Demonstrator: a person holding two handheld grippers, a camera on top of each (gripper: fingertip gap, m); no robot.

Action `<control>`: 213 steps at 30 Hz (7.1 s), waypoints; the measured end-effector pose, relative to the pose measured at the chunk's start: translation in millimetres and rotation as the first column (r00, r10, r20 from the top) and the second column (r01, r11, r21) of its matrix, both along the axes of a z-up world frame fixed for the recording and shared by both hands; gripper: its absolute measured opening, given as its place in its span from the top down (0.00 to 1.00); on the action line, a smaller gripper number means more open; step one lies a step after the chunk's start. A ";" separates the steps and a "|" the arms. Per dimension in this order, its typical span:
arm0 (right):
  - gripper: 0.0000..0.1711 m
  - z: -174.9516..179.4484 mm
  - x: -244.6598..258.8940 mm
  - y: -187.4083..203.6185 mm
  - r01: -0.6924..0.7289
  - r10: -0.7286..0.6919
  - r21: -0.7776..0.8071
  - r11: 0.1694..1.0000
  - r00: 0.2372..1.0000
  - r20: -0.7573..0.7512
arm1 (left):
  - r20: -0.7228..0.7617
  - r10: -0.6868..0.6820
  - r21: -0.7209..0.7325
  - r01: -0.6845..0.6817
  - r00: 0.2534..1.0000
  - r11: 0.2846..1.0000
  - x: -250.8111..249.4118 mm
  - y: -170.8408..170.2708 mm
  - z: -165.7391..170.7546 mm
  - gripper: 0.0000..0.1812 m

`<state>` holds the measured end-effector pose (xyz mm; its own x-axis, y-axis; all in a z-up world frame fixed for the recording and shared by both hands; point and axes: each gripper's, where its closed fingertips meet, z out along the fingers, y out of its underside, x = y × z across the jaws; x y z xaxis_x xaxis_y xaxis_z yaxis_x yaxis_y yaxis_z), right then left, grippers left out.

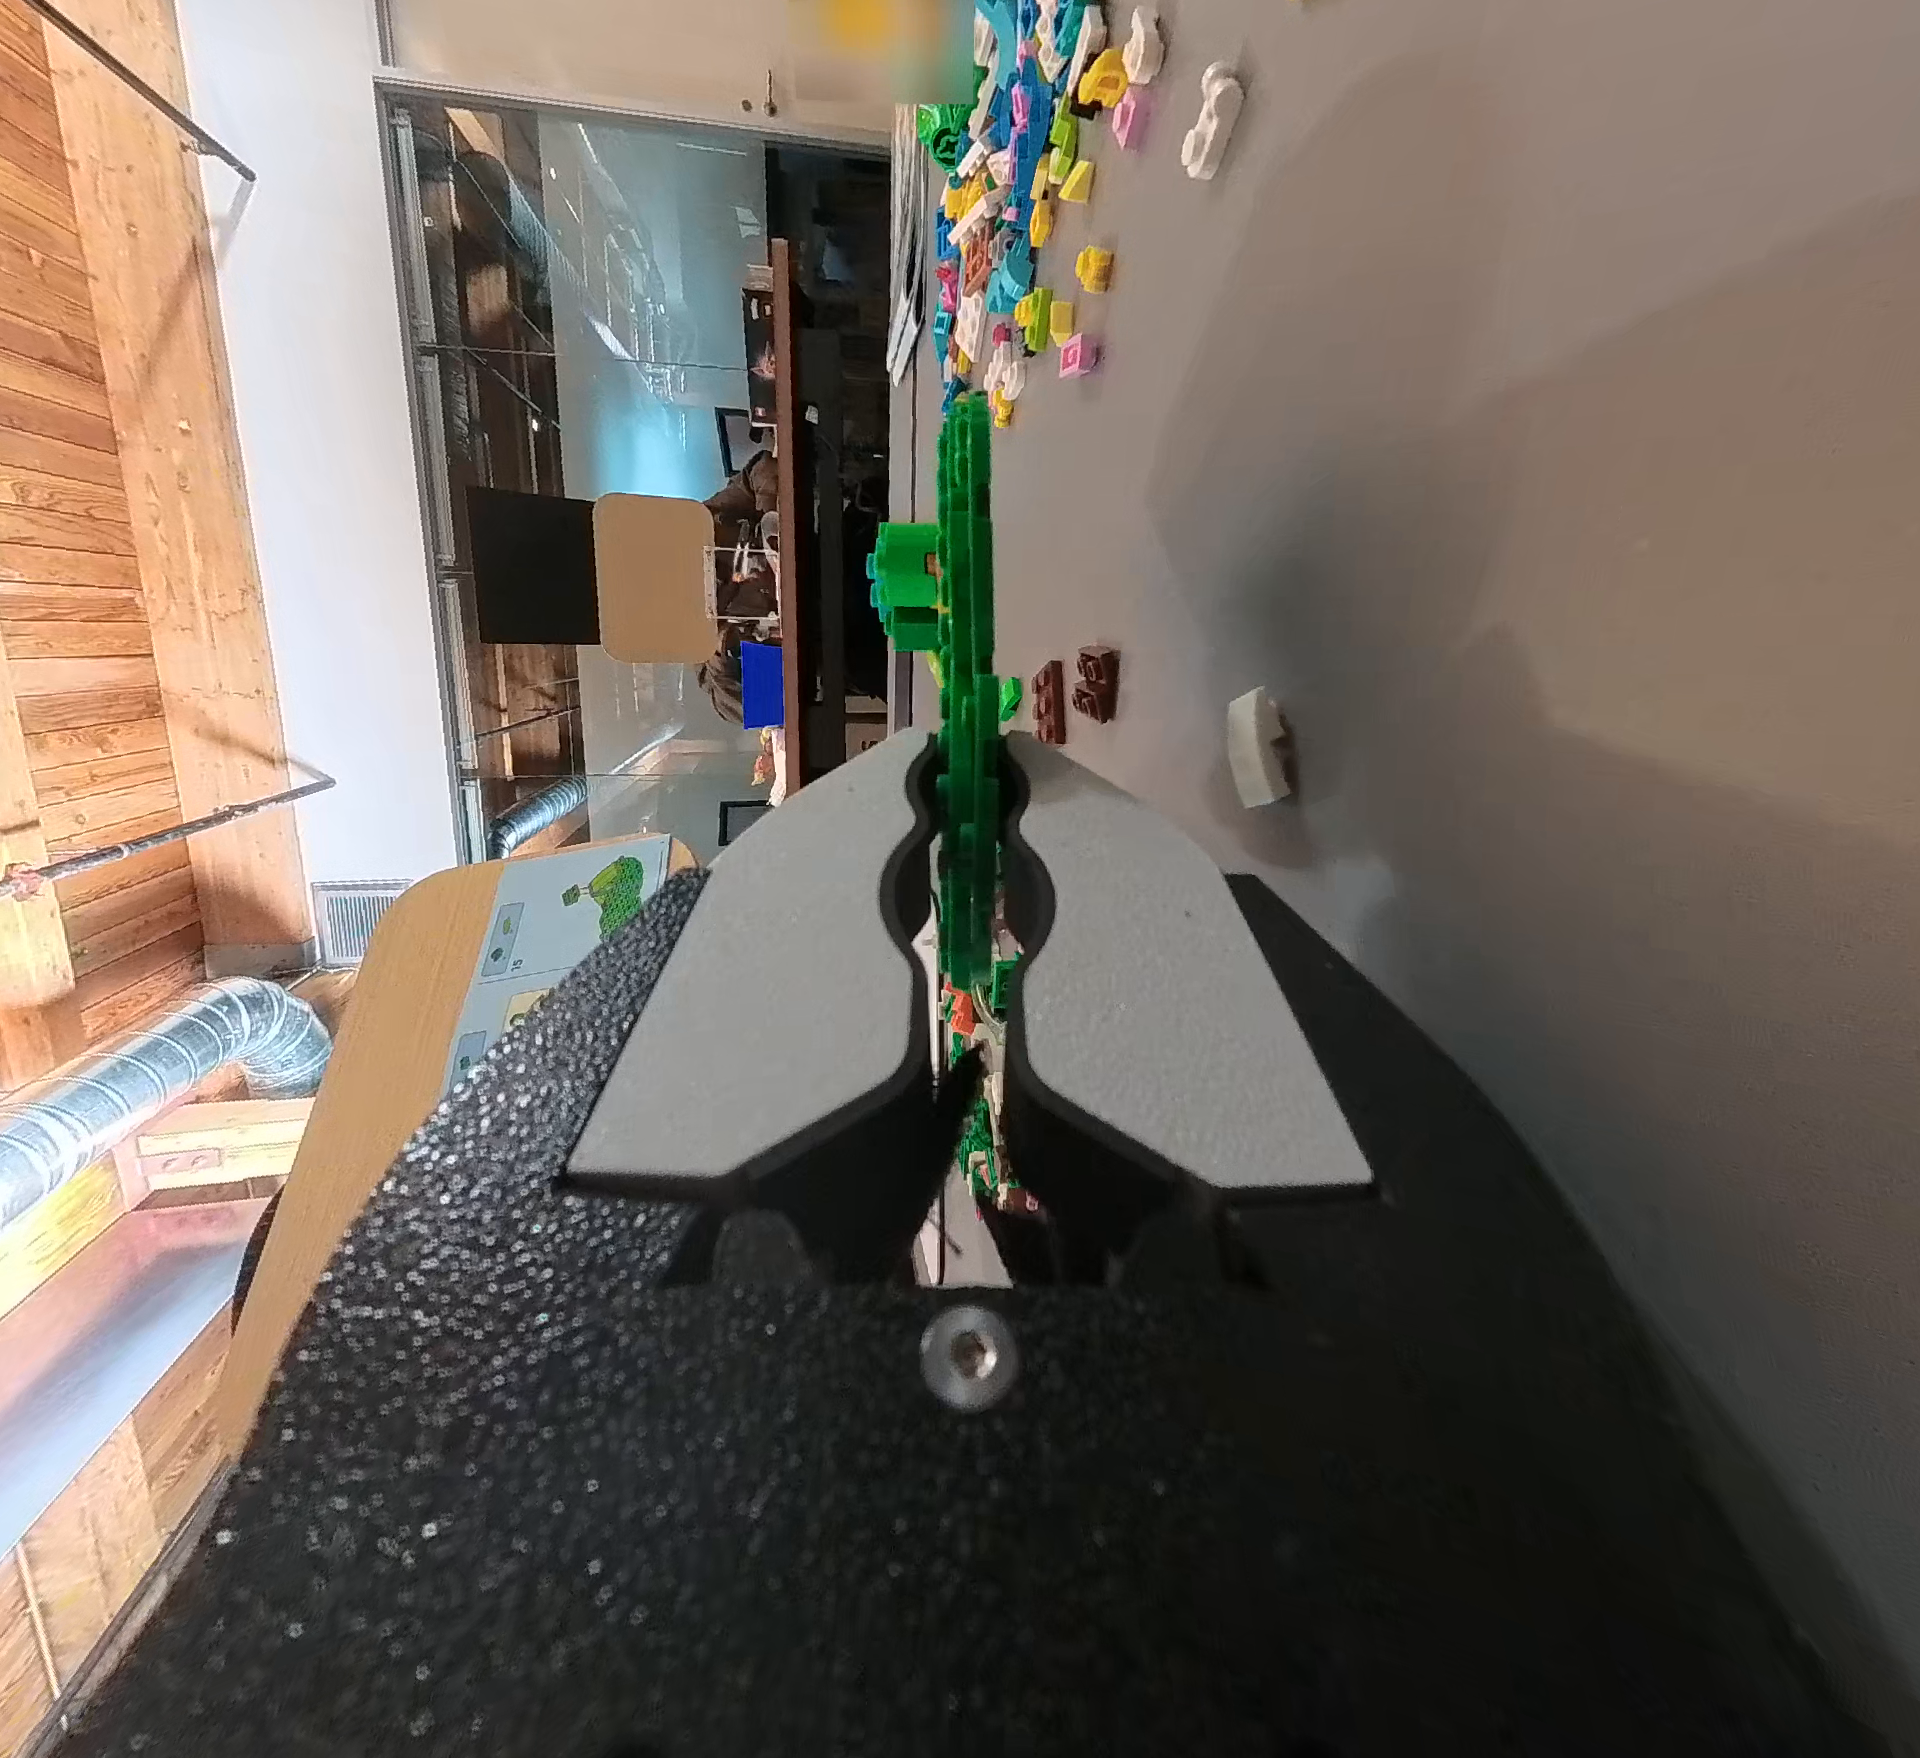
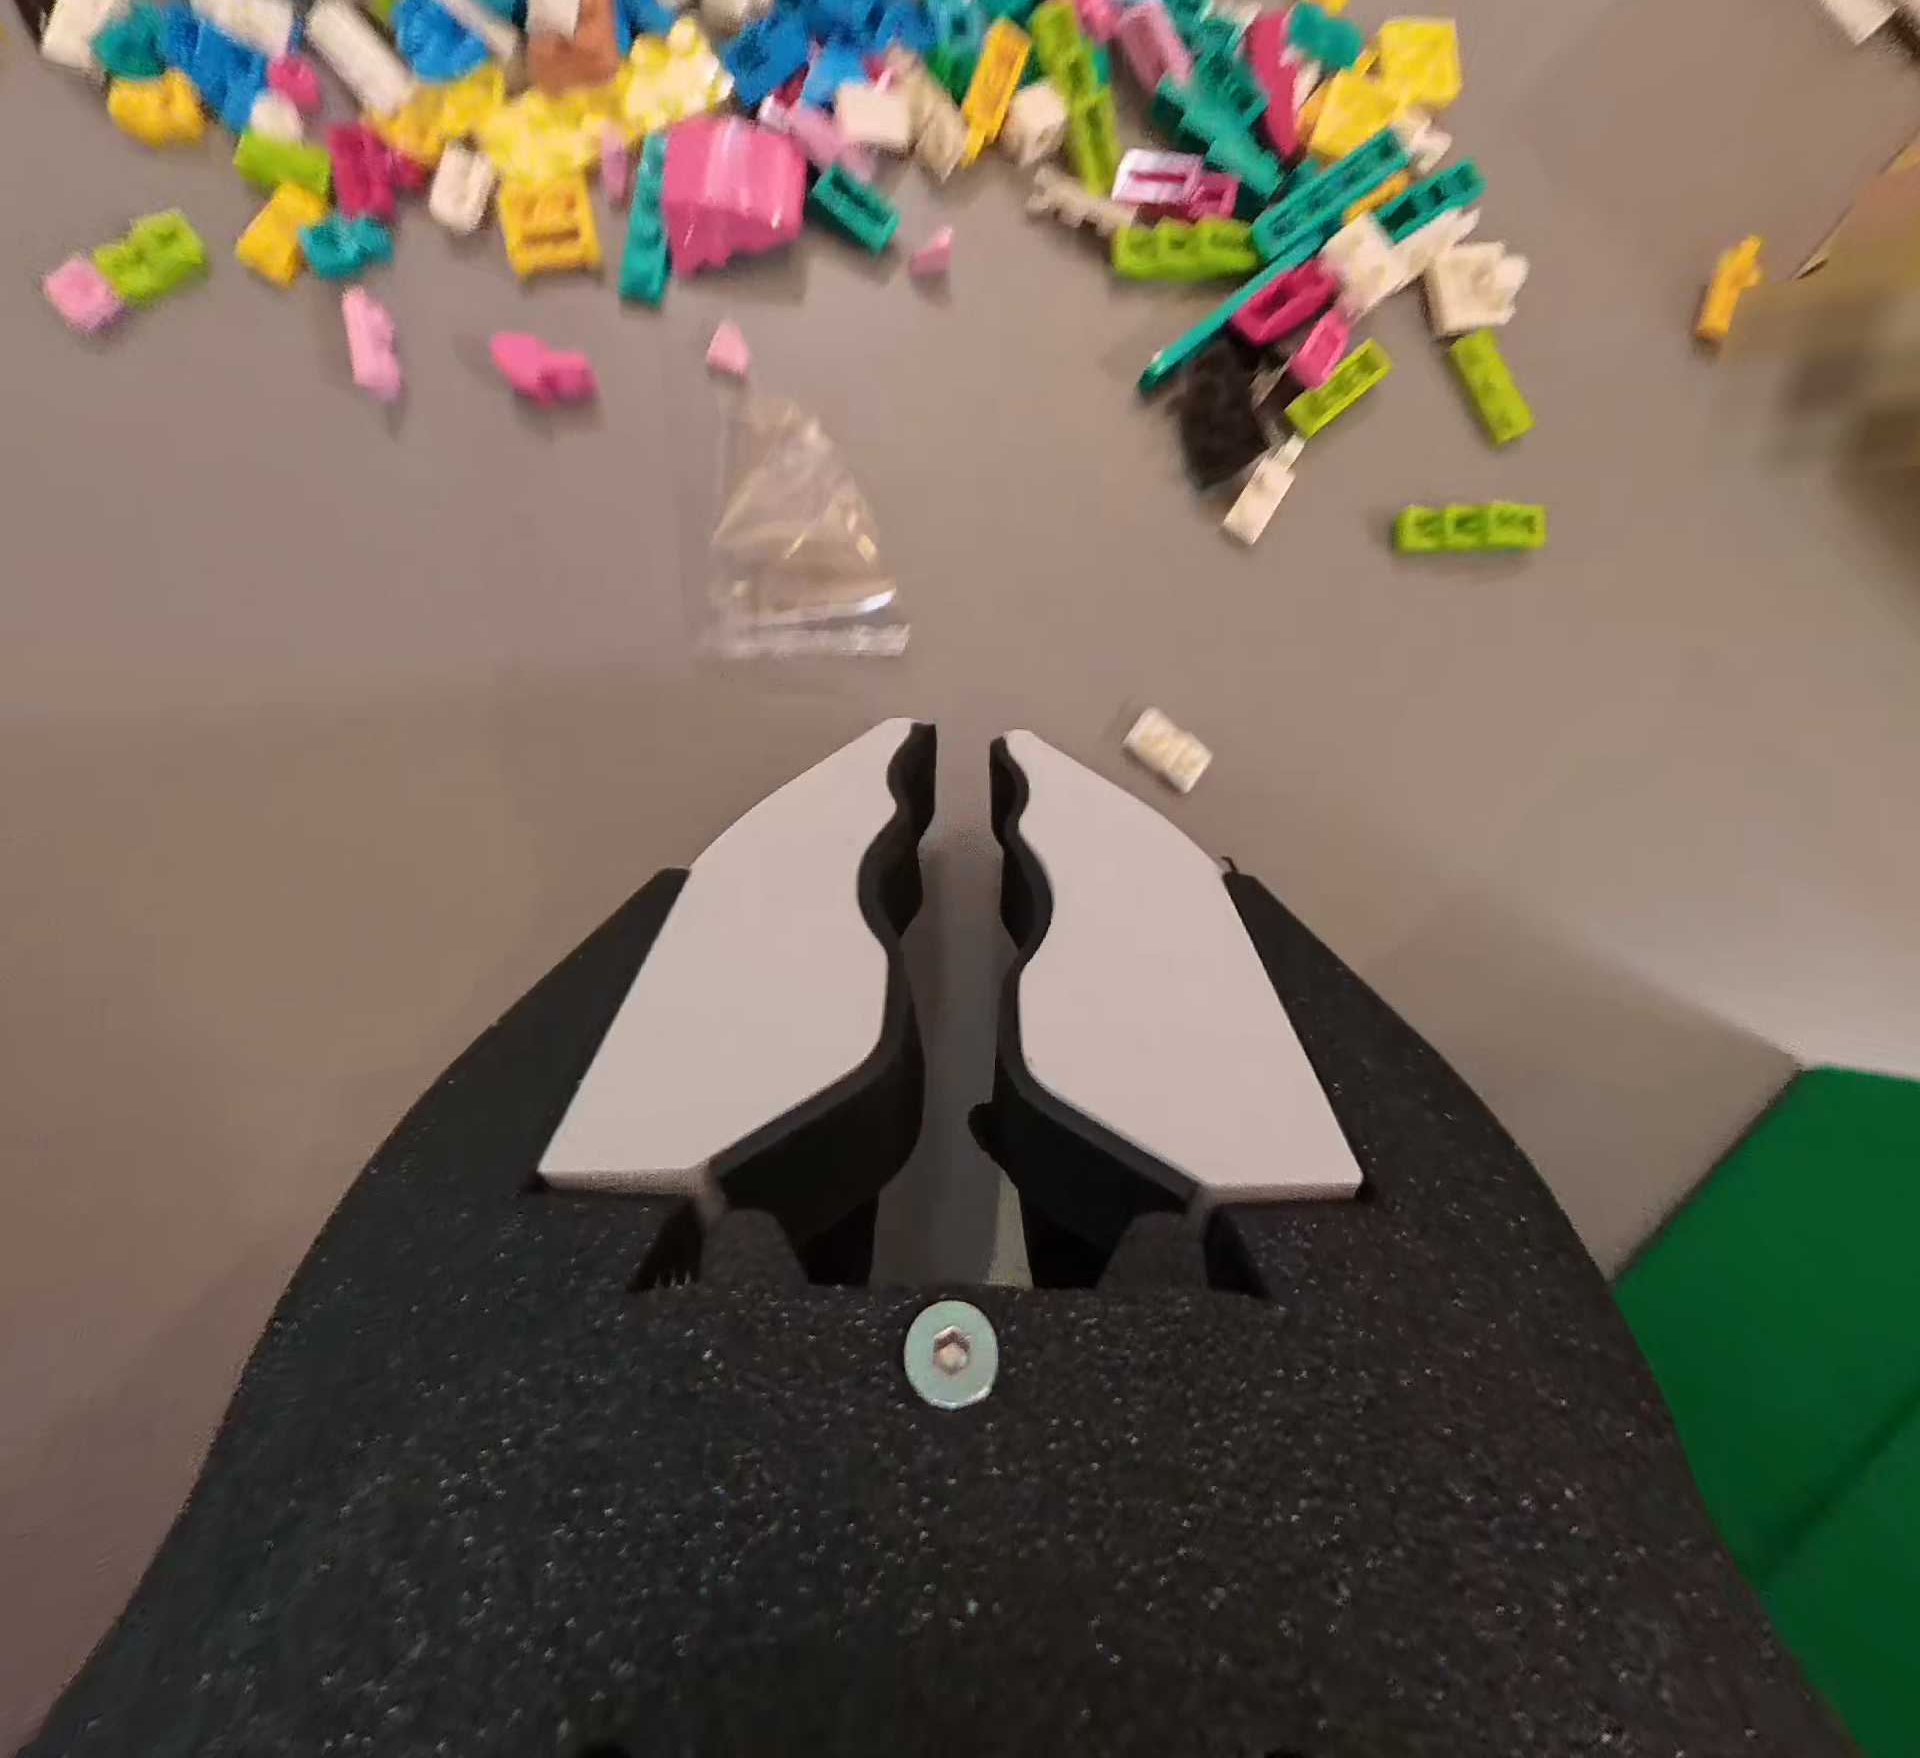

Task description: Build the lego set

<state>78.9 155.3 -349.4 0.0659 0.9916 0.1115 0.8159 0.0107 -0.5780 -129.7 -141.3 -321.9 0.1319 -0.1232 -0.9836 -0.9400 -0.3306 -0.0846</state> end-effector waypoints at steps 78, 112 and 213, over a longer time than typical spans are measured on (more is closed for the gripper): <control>0.98 66.8 -123.1 -65.5 -0.558 0.772 0.733 0.389 0.632 0.071 | 0.019 0.010 -0.030 -0.009 1.000 1.000 -1.2 0.4 -5.5 0.96; 0.94 -6.4 -66.3 -190.7 -0.349 0.352 0.045 0.936 0.931 -0.102 | 0.034 -0.002 -0.023 0.003 0.999 1.000 0.9 -0.8 -4.1 0.96; 0.72 8.4 -193.0 -263.0 -0.583 0.788 0.811 0.040 0.518 0.334 | 0.031 -0.043 -0.047 0.044 0.999 0.998 10.7 -1.2 -6.5 0.95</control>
<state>-114.2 -107.7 -341.1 -0.4744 0.0229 0.8800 0.0545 0.9985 0.0033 -119.1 -142.5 -328.4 0.1552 -0.1764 -0.9720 -0.9507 -0.2939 -0.0984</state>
